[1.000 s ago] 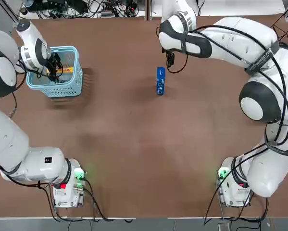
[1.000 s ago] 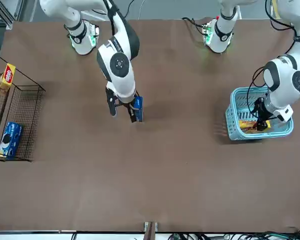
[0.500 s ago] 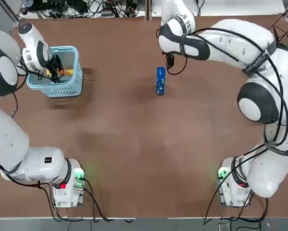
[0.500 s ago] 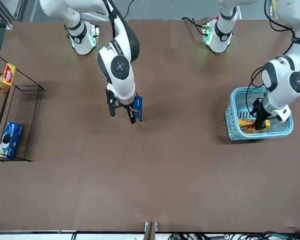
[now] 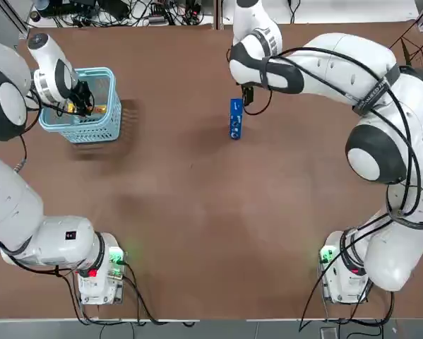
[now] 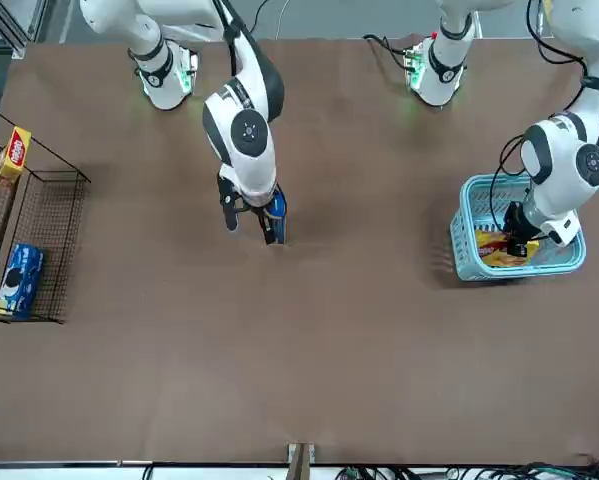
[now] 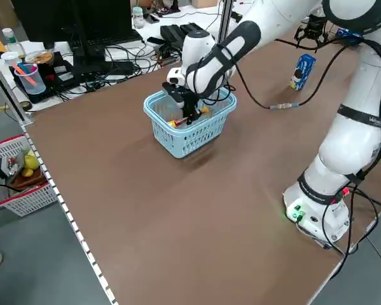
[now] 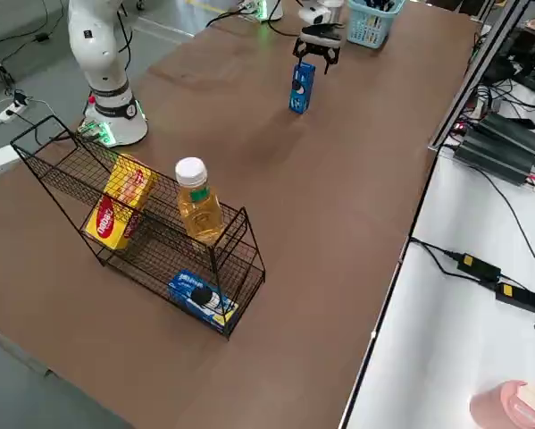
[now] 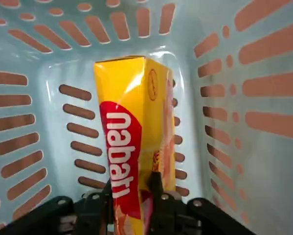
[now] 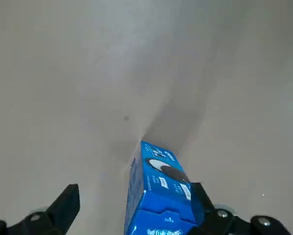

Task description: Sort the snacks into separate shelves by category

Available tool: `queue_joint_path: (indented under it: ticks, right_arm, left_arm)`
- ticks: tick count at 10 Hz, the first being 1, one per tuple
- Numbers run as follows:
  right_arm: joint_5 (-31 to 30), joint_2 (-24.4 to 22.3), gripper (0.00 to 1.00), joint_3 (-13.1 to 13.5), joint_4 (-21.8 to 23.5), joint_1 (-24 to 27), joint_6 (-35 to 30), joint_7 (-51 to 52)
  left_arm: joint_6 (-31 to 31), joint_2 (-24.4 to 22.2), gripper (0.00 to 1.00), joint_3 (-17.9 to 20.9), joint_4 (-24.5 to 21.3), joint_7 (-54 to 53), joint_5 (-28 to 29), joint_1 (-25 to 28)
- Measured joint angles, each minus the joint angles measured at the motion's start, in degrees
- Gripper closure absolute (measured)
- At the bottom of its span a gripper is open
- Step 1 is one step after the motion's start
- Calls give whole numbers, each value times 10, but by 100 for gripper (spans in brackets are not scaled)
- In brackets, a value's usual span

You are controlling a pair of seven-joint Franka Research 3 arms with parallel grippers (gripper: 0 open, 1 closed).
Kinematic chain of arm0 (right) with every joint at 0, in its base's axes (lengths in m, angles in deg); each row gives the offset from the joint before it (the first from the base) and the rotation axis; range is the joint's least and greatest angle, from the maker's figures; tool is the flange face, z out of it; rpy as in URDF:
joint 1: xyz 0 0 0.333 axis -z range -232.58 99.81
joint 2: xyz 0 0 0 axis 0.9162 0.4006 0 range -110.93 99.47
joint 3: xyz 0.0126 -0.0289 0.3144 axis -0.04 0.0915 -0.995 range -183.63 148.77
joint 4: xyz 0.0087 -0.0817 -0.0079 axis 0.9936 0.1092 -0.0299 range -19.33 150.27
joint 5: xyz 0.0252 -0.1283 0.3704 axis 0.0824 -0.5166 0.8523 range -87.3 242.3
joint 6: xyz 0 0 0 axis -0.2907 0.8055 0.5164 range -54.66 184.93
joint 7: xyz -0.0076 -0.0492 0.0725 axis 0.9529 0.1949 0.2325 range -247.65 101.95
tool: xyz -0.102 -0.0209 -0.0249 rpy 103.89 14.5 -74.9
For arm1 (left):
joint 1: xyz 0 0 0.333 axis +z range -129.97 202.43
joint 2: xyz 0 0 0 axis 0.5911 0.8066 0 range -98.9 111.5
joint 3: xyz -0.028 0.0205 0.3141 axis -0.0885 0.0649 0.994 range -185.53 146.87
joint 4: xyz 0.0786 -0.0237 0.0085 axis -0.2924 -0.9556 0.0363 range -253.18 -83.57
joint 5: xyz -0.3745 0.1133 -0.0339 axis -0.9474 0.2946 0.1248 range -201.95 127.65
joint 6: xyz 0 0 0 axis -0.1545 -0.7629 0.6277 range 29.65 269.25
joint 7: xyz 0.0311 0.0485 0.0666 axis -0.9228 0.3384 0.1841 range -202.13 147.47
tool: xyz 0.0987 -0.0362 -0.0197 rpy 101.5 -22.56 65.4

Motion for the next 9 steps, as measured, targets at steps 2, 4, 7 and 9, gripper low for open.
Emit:
queue_joint_path:
  ticks: [2,4,7,9]
  right_arm:
    - [2,1,0,1,0,-5,0,-5]
    - [5,1,0,2,0,-7,0,-6]
    - [6,1,0,2,3,-13,0,-7]
    - [9,0,0,4,9,-23,5,-7]
  left_arm:
    - [0,0,82,0,2,0,0,0]
    - [0,0,83,0,2,0,0,-1]
    - [0,-4,83,0,9,0,0,-10]
    - [-24,-27,83,0,15,-2,5,-14]
